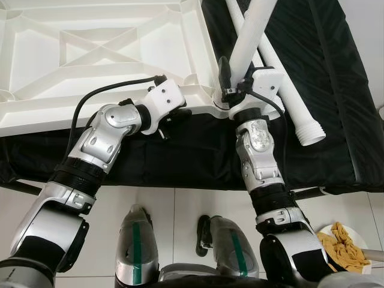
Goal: Building children table
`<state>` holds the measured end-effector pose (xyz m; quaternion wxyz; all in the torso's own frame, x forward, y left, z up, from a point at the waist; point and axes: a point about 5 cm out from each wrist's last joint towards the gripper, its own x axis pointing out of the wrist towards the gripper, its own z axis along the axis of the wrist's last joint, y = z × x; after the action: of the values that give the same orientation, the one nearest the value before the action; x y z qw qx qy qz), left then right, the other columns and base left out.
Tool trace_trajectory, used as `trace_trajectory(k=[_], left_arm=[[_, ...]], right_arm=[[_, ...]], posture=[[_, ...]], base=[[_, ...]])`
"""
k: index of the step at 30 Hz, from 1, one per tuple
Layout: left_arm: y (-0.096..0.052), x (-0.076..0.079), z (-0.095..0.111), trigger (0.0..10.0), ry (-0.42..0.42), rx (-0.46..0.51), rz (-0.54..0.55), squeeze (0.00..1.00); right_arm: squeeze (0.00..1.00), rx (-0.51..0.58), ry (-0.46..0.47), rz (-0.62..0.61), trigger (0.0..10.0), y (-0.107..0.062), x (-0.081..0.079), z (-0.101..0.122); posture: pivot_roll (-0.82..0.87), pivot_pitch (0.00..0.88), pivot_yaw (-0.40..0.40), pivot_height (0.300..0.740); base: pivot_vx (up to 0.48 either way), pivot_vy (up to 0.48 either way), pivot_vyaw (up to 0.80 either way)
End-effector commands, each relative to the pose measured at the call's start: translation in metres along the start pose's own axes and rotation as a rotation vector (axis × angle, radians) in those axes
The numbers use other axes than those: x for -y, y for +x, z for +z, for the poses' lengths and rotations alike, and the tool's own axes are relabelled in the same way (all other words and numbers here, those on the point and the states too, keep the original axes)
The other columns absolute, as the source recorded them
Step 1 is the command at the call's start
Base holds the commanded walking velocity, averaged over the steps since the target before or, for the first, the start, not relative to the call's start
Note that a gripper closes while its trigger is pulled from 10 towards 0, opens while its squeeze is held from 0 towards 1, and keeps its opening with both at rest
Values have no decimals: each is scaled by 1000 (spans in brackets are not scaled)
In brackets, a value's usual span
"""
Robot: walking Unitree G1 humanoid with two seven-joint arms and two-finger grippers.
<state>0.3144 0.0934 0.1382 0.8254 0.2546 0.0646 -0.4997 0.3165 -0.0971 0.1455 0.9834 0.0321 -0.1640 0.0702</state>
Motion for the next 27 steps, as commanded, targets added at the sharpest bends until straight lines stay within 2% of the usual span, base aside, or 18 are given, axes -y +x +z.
trace_trajectory(k=[1,11,12,20,27], left_arm=[[-4,-10,31,10000,93,106,35,0],[-5,-10,32,10000,96,109,39,0],[-5,-10,32,10000,97,109,39,0],[-4,-9,33,10000,98,114,35,0],[-4,-9,33,10000,101,116,34,0]], right_arm=[[0,-190,-33,-81,10000,-20,17,-36],[0,-170,-52,-23,10000,-30,16,-39],[0,-166,-41,-19,10000,-35,21,-41],[0,-144,-56,-13,10000,-44,28,-45],[0,-182,-76,-3,10000,-52,31,-54]], posture=[[83,86,-51,740],[88,81,-57,740],[87,77,-58,740],[82,73,-58,740],[85,65,-56,740]], base=[[0,0,0],[0,0,0],[0,0,0],[0,0,0],[0,0,0]])
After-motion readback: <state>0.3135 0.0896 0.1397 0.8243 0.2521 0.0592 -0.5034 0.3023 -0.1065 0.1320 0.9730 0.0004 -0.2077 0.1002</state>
